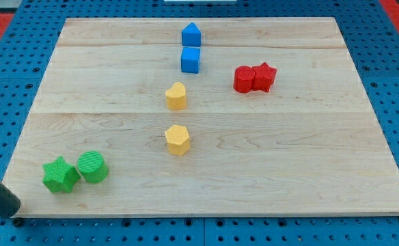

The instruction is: Place the green circle to downside of red blocks

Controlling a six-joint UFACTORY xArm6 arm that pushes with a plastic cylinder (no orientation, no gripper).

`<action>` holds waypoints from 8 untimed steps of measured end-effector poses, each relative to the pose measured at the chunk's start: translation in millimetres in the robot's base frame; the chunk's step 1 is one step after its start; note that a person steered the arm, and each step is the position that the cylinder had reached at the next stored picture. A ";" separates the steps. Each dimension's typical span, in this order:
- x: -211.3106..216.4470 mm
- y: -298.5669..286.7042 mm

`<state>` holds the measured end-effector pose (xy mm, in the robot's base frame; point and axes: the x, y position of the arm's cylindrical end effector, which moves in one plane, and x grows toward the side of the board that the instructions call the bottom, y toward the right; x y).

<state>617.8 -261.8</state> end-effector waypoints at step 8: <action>-70.6 88.6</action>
<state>547.2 -173.2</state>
